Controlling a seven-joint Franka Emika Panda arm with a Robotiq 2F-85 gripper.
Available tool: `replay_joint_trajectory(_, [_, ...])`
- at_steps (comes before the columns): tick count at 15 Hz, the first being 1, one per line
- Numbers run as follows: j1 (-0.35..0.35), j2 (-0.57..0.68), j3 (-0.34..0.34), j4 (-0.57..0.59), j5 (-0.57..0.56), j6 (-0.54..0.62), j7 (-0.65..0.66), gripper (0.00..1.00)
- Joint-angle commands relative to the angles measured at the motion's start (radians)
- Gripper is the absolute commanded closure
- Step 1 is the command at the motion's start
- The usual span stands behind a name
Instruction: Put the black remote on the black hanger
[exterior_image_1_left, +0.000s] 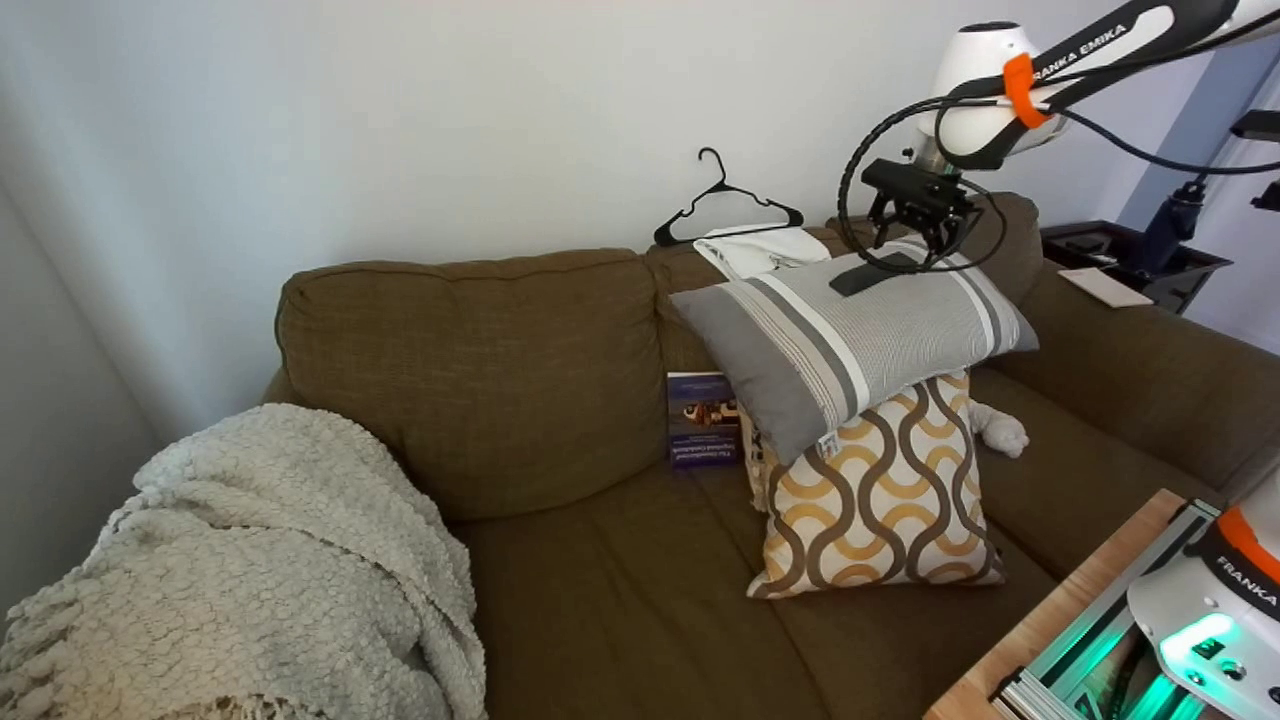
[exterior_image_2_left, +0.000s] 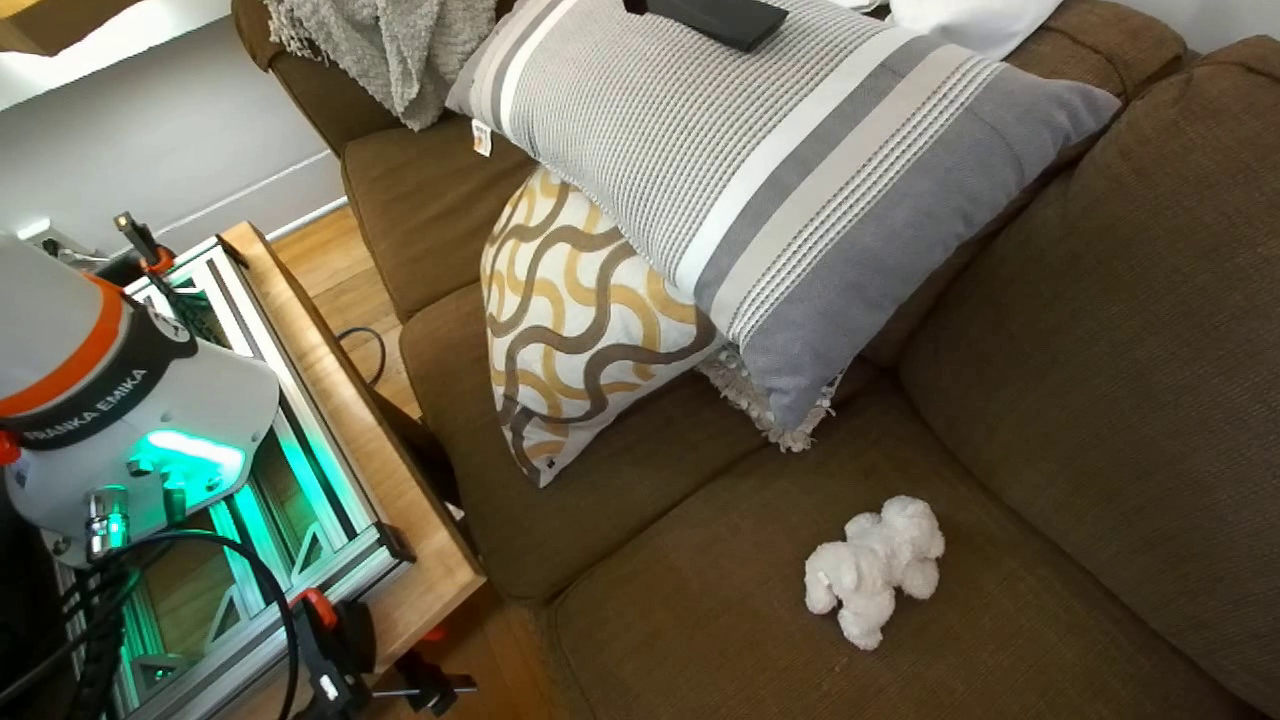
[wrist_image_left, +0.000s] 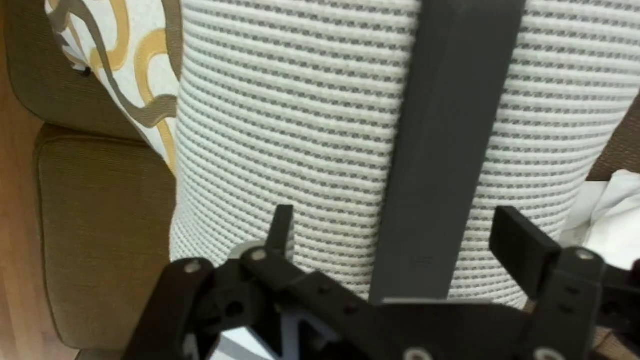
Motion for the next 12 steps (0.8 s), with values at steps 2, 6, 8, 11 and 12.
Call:
replay_joint_trajectory(2, [0.031,0.132,-0.04,0.117,0.134,0.051,-0.114,0.04])
replay_joint_trajectory(6, [0.055,0.154,-0.044,0.17,0.2,0.002,-0.16,0.07])
replay_joint_trajectory(8, [0.067,0.144,-0.045,0.163,0.212,-0.021,-0.172,0.06])
replay_joint_trajectory(11, [0.085,0.136,-0.054,0.13,0.194,-0.007,-0.147,0.01])
replay_joint_trajectory(12, [0.089,0.141,-0.057,0.127,0.191,0.001,-0.142,0.0])
